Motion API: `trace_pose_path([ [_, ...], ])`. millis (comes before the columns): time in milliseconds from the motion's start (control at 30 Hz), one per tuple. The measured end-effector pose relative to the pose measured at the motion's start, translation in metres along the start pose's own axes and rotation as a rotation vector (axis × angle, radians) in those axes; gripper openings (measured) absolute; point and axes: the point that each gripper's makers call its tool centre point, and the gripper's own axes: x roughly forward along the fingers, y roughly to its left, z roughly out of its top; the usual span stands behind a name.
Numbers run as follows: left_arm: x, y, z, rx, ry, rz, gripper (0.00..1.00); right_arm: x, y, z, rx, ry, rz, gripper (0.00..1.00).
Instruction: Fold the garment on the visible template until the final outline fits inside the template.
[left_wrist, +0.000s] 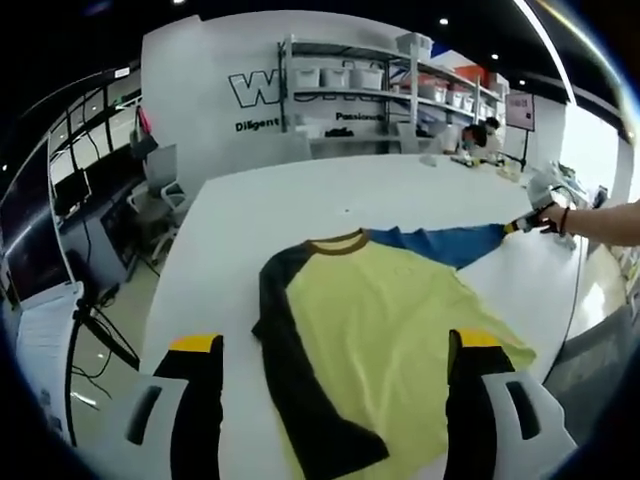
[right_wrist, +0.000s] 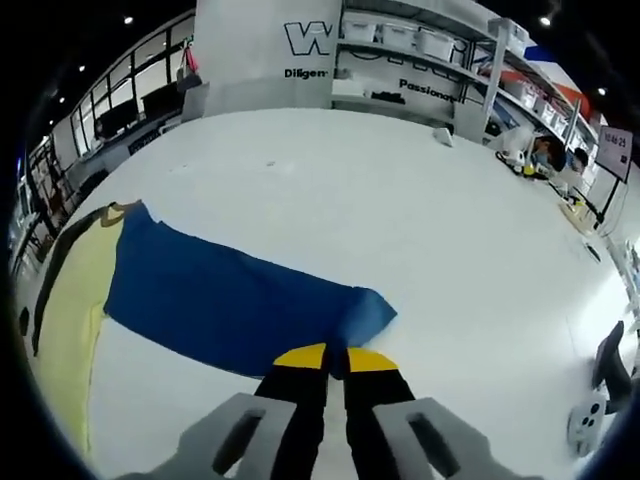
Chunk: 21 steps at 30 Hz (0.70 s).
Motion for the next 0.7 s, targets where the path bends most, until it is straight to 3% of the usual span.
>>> trace_pose_path([
  [67, -0.004, -0.002, -0.001, 0.002, -0.002, 0.001, 0.96, -0.004, -0.002, -0.004, 0.006, 0.002, -0.005, 0.0],
  [100, -0.013, -0.005, -0.004, -0.011, -0.008, 0.001, 0.97, -0.012, -0.013, -0.019, 0.028, 0.019, -0.02, 0.0],
  [200, -0.018, -0.017, -0.007, -0.057, -0.009, -0.056, 0.97, -0.015, -0.022, -0.03, 0.034, 0.043, -0.041, 0.0],
  [267, -0.029, -0.025, -0.01, 0.014, 0.009, -0.056, 0.97, -0.024, -0.032, -0.04, 0.063, 0.058, -0.043, 0.0],
  [333, -0.036, -0.035, -0.01, -0.007, -0.018, -0.103, 0.97, -0.027, -0.032, -0.044, 0.08, 0.063, -0.038, 0.0],
  [400, -0.048, -0.043, -0.022, 0.064, 0.015, -0.093, 0.97, -0.033, -0.037, -0.058, 0.082, 0.081, -0.032, 0.0],
  [533, -0.056, -0.051, -0.03, 0.086, 0.019, -0.101, 0.98, -0.04, -0.063, -0.074, 0.09, 0.119, -0.104, 0.0],
  [700, -0.061, -0.053, -0.031, 0.085, 0.019, -0.101, 0.98, -0.042, -0.066, -0.078, 0.104, 0.129, -0.101, 0.0],
])
